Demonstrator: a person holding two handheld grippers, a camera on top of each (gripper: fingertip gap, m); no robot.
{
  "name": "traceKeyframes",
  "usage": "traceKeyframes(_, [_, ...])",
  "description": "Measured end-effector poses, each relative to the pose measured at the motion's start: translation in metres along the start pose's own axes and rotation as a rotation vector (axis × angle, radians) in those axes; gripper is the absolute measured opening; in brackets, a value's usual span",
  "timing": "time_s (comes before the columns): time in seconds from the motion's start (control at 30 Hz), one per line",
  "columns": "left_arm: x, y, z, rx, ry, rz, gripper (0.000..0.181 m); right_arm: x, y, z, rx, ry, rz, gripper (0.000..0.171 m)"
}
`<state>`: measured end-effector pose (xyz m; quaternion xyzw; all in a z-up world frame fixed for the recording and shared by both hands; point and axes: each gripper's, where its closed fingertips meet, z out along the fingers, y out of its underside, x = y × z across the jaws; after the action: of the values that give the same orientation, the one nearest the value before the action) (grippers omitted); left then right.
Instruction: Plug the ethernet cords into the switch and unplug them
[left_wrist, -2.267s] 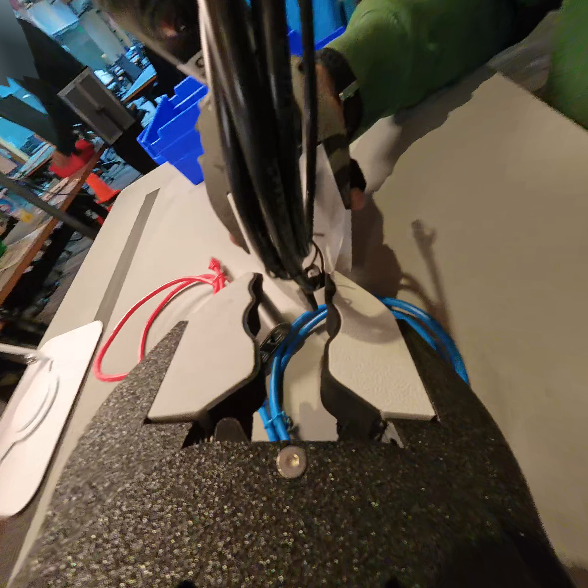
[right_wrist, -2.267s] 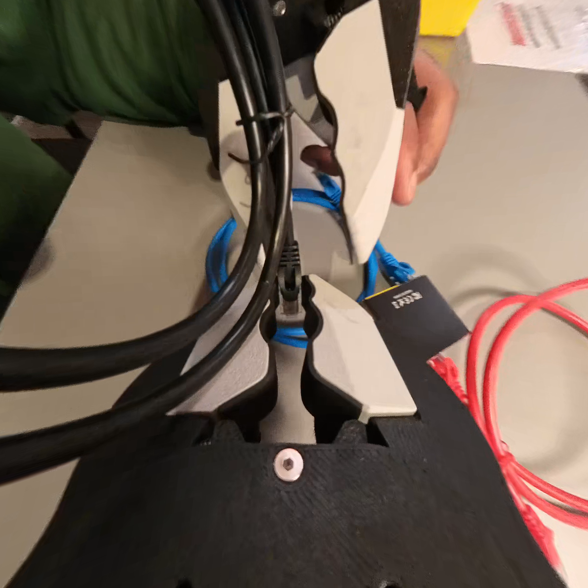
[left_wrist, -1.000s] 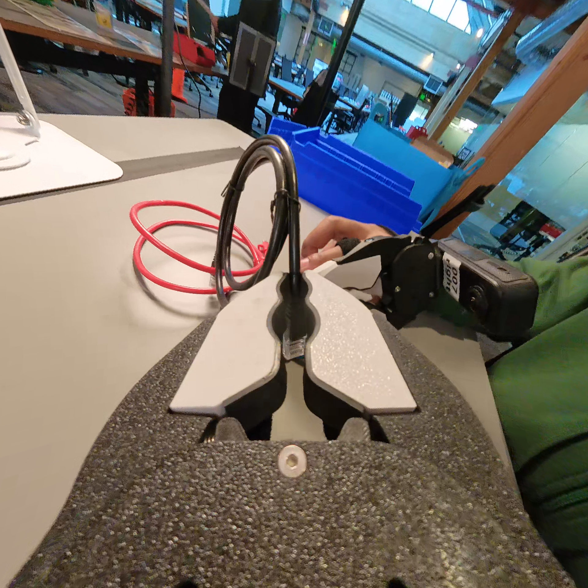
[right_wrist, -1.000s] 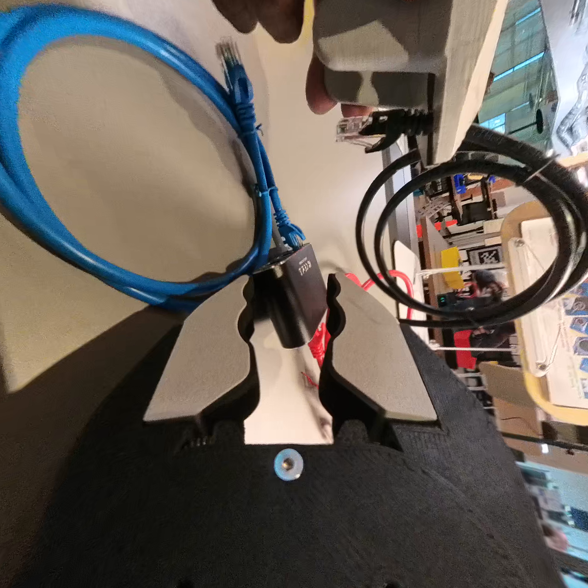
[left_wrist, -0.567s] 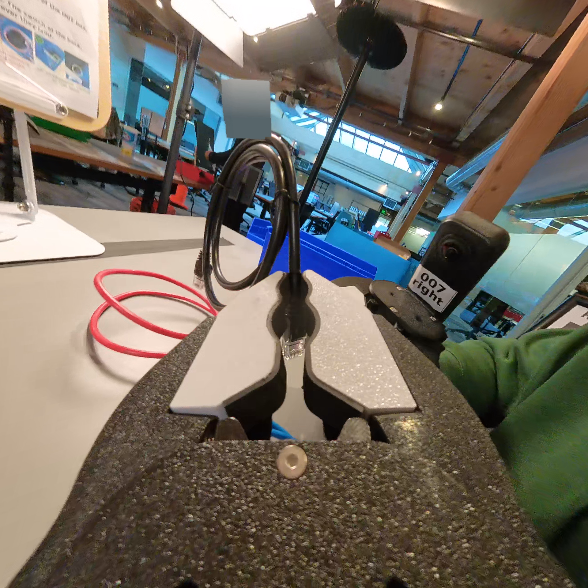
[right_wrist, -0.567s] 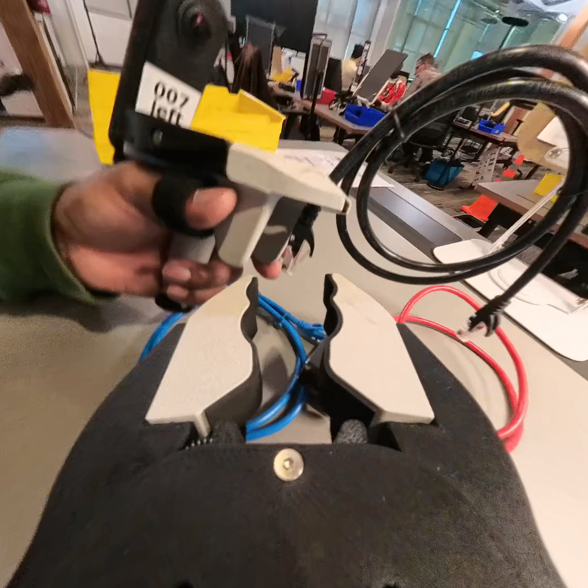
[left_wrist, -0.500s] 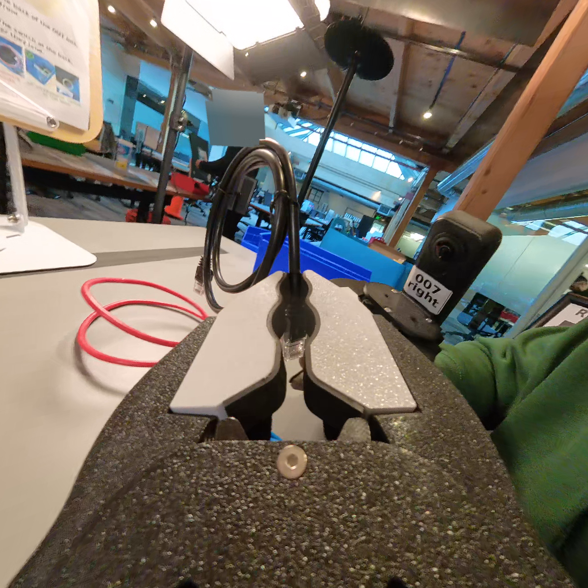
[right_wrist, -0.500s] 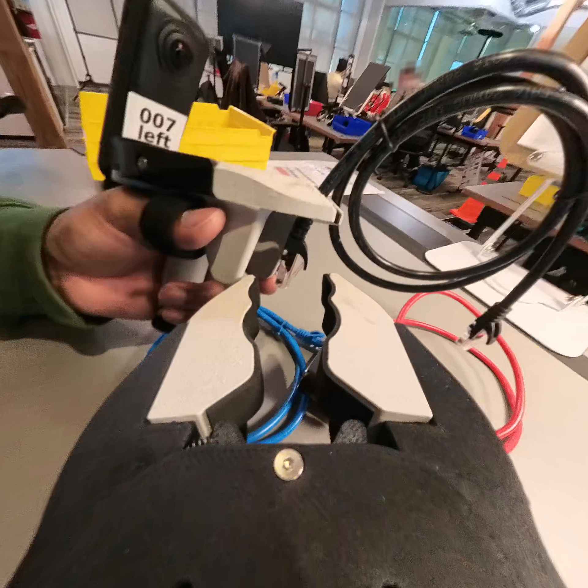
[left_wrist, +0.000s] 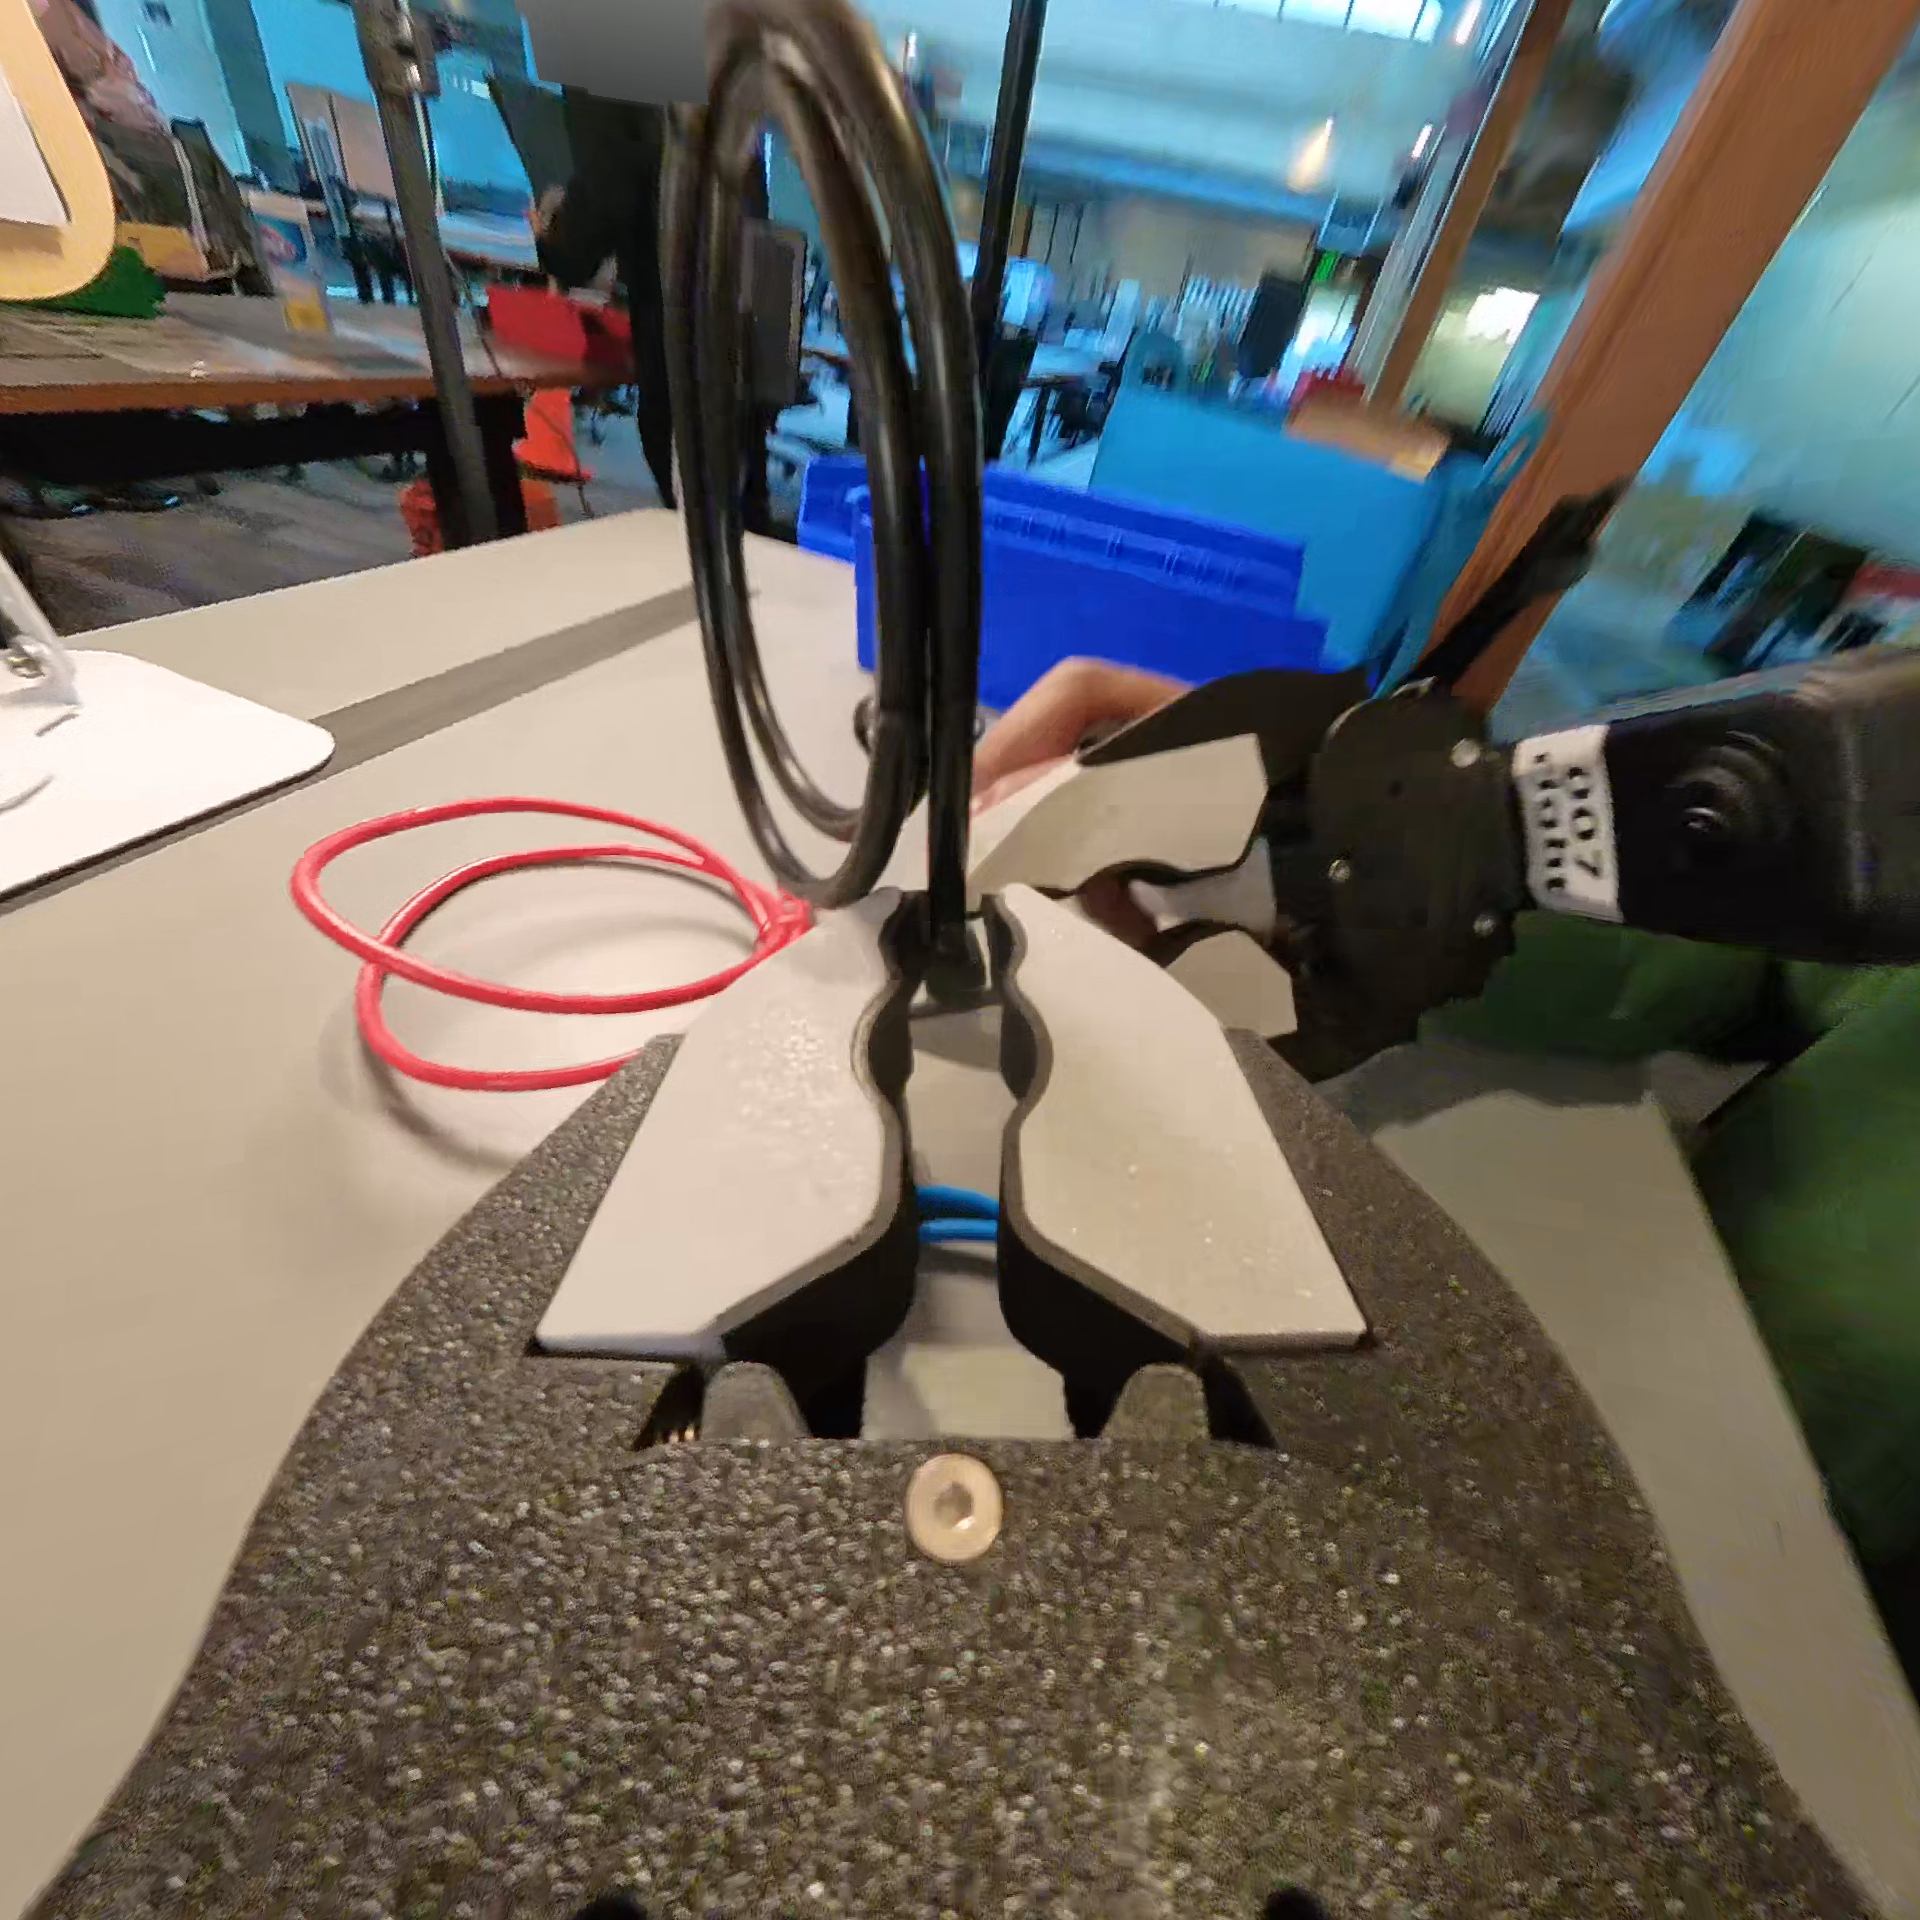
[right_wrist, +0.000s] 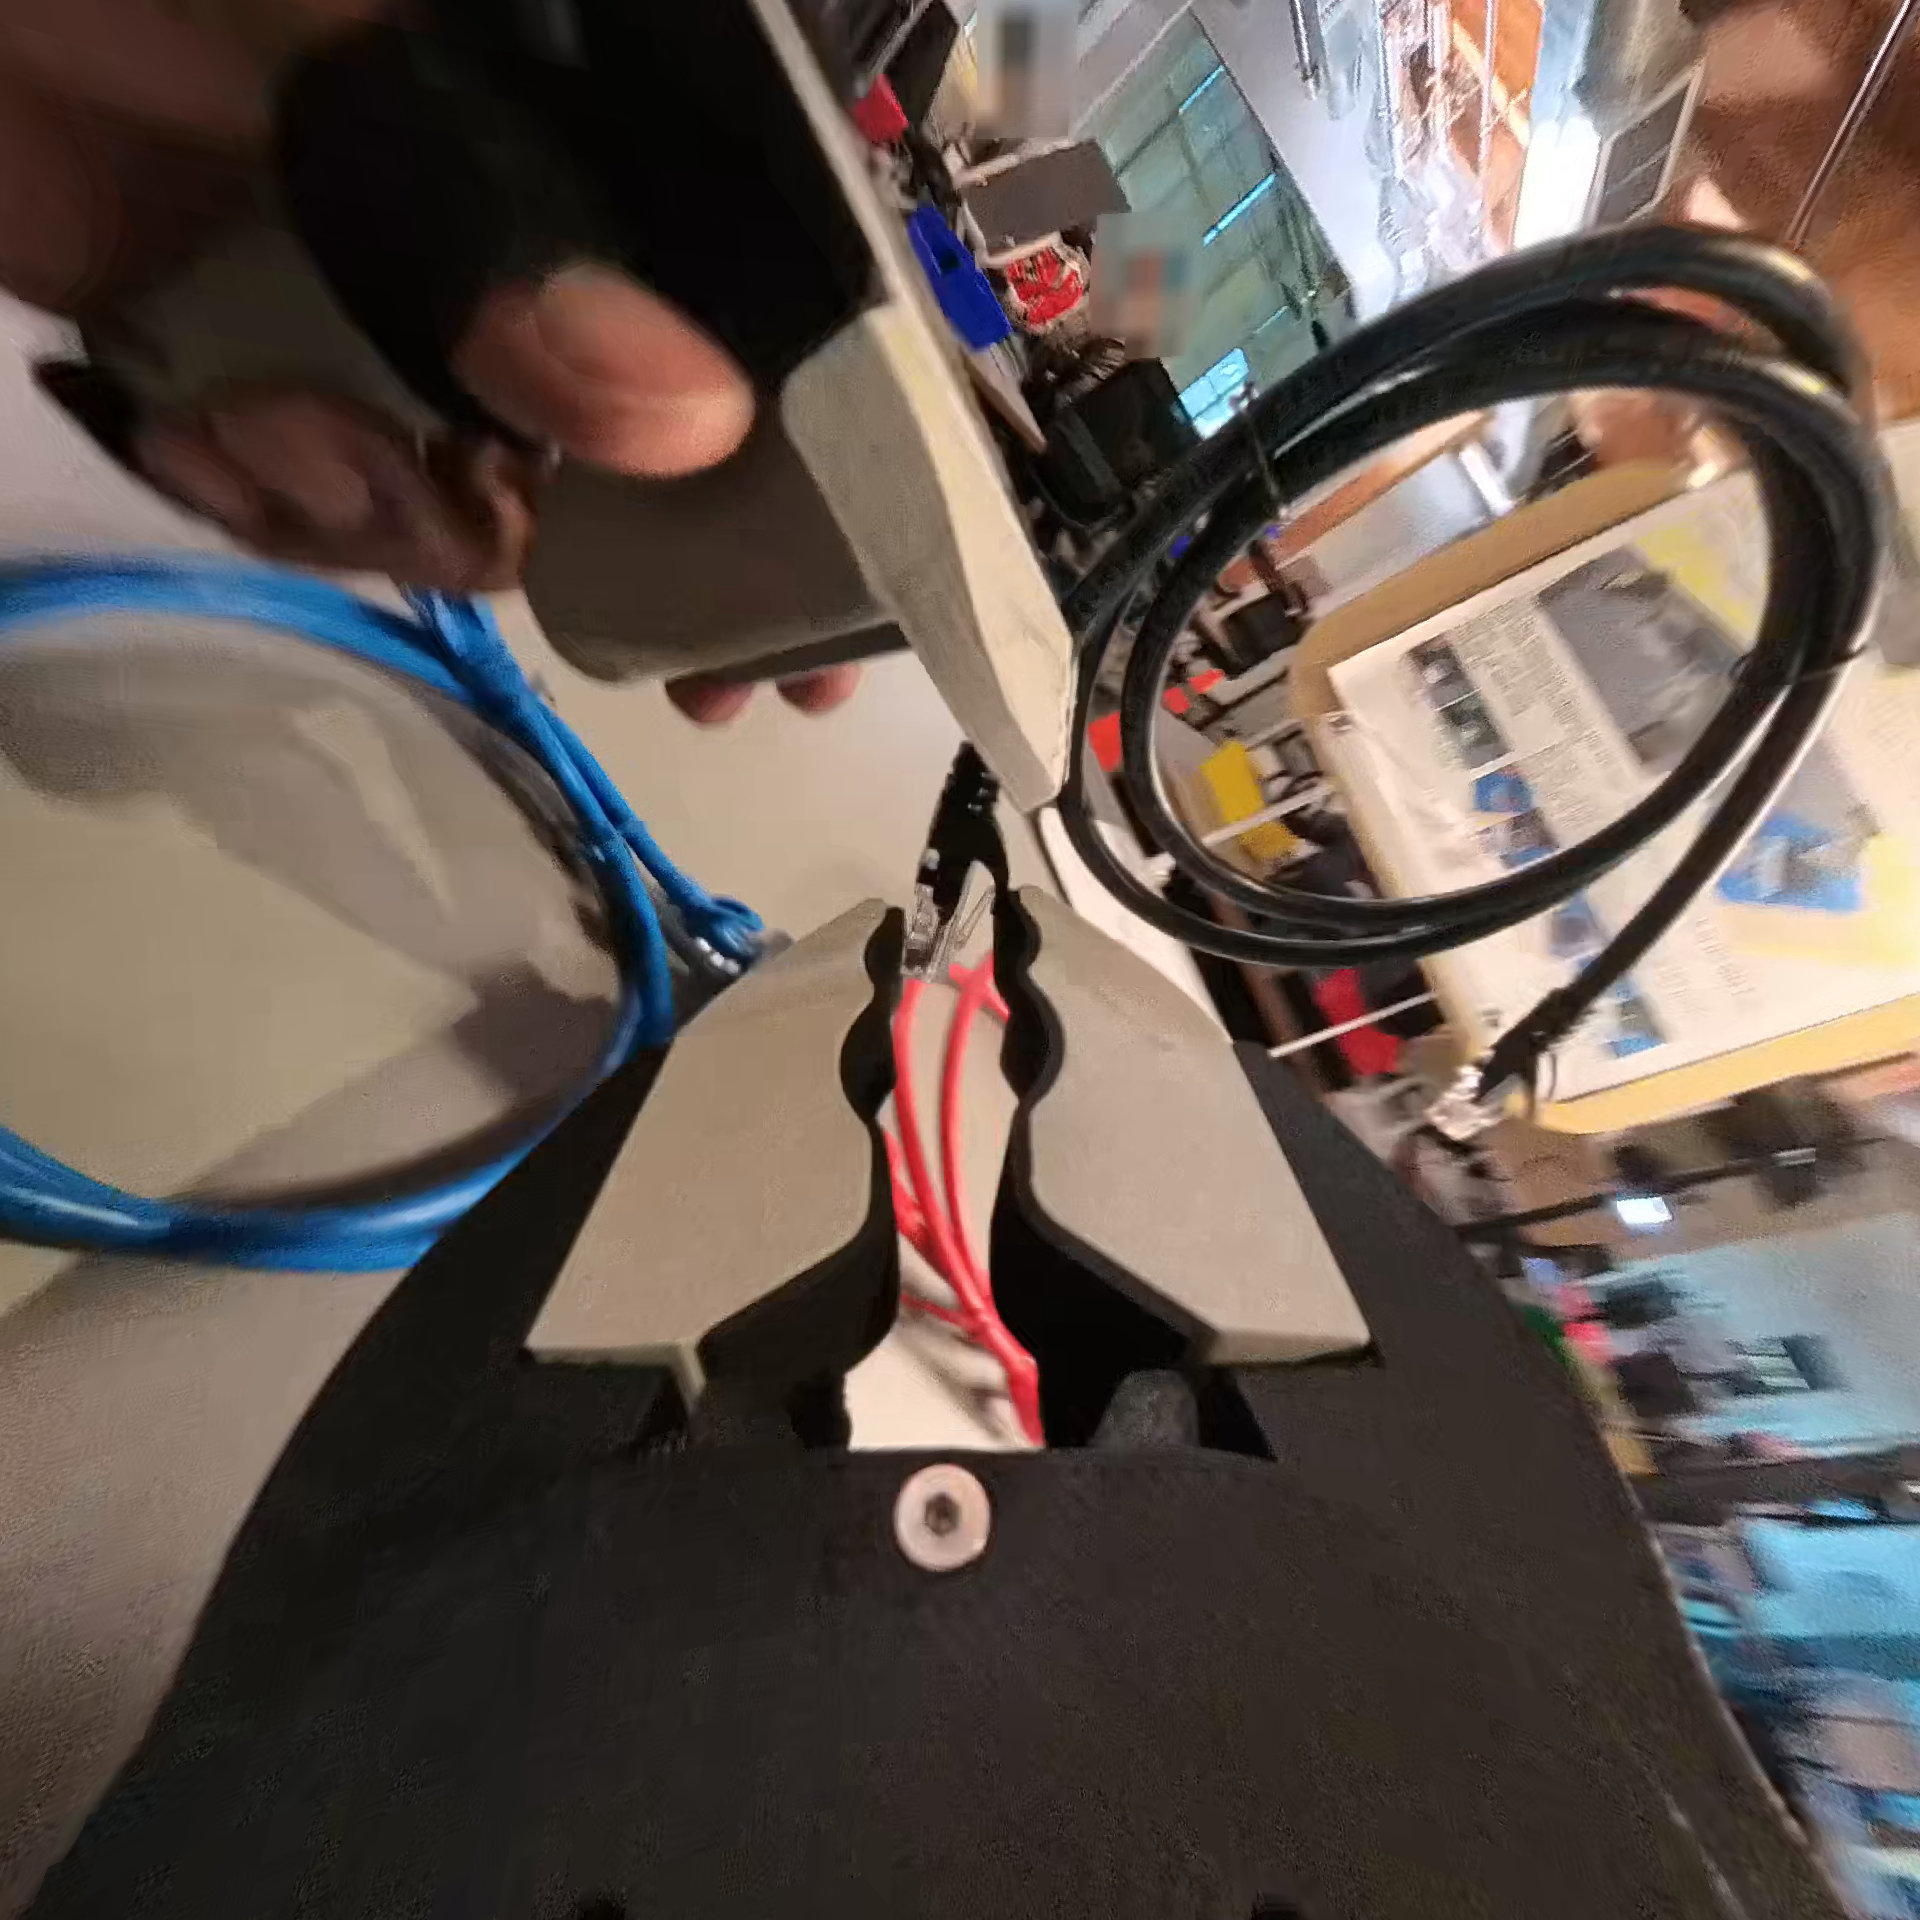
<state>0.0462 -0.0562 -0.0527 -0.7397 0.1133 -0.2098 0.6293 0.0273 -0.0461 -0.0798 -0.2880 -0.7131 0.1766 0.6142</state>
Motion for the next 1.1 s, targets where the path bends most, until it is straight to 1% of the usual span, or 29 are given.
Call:
traceKeyframes(0.1, [-0.005,0.011,0.001,-0.095,-0.068,0.073,0.011,-0.001,0.007,0.000,-0.046,0.056,-0.191,0.016])
traceKeyframes(0.2, [-0.008,0.018,0.000,-0.150,-0.097,0.095,0.012,0.000,0.010,0.000,-0.056,0.079,-0.274,0.013])
traceKeyframes(0.3, [-0.009,0.022,-0.002,-0.164,-0.093,0.108,0.016,-0.001,0.010,-0.002,-0.048,0.084,-0.331,0.009])
traceKeyframes(0.4, [-0.008,0.023,-0.002,-0.165,-0.077,0.112,0.014,-0.003,0.010,-0.003,-0.038,0.071,-0.319,0.009])
traceKeyframes(0.47, [-0.008,0.024,-0.002,-0.168,-0.074,0.103,0.015,-0.004,0.010,-0.003,-0.032,0.079,-0.346,0.010])
traceKeyframes(0.63, [-0.007,0.023,-0.003,-0.149,-0.041,0.056,0.021,-0.002,0.008,-0.005,-0.008,0.108,-0.355,0.009])
traceKeyframes(0.77, [-0.009,0.029,-0.002,-0.164,-0.035,0.041,0.025,0.000,0.009,-0.007,-0.002,0.115,-0.359,0.009])
traceKeyframes(0.87, [-0.005,0.027,0.000,-0.137,0.001,0.027,0.024,-0.003,0.007,-0.007,0.017,0.110,-0.345,0.009])
traceKeyframes(0.97, [-0.002,0.025,0.001,-0.102,0.033,-0.029,0.023,-0.004,0.004,-0.008,0.045,0.113,-0.337,0.009])
traceKeyframes(1.07, [-0.001,0.026,0.002,-0.091,0.050,-0.055,0.014,-0.008,0.002,-0.006,0.053,0.114,-0.351,0.009])
traceKeyframes(1.1, [-0.001,0.027,0.002,-0.095,0.051,-0.044,0.014,-0.008,0.001,-0.006,0.054,0.114,-0.355,0.009])
